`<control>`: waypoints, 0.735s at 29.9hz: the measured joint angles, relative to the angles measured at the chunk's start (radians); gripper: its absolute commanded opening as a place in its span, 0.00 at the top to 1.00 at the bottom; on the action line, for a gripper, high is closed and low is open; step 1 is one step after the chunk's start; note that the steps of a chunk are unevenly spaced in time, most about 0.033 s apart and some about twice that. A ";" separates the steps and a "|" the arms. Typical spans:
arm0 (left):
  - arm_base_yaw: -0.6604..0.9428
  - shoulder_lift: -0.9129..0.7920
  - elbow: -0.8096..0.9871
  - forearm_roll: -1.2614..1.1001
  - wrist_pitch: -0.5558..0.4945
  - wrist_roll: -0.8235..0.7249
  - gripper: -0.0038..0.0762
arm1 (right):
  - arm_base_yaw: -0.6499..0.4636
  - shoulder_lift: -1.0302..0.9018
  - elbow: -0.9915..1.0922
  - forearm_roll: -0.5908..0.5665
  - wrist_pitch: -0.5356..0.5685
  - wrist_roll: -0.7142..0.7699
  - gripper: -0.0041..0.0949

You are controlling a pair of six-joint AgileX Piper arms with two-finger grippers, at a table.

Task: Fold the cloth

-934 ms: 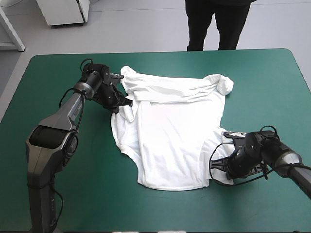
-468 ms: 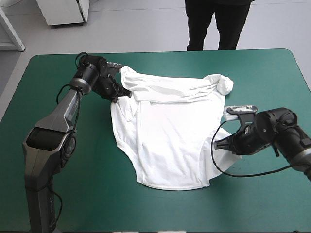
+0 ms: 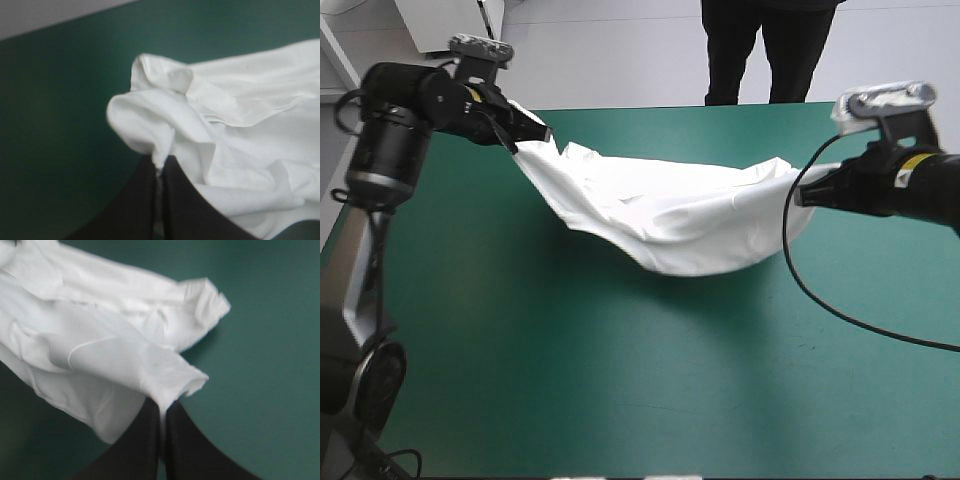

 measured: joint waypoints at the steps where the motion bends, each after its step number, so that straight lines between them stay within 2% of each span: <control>1: 0.000 -0.040 -0.001 0.000 0.000 0.004 0.98 | 0.000 0.000 -0.057 -0.008 0.000 -0.008 0.98; 11: 0.000 -0.386 -0.032 -0.088 -0.020 0.040 0.98 | 0.000 0.033 -0.532 -0.027 0.000 -0.090 0.97; 16: 0.000 -0.448 -0.163 -0.182 -0.039 0.078 0.98 | 0.000 0.040 -0.701 -0.010 -0.001 -0.110 0.97; 22: 0.000 -0.456 -0.378 -0.283 -0.086 0.088 0.98 | 0.000 0.040 -0.871 0.078 -0.024 -0.121 0.97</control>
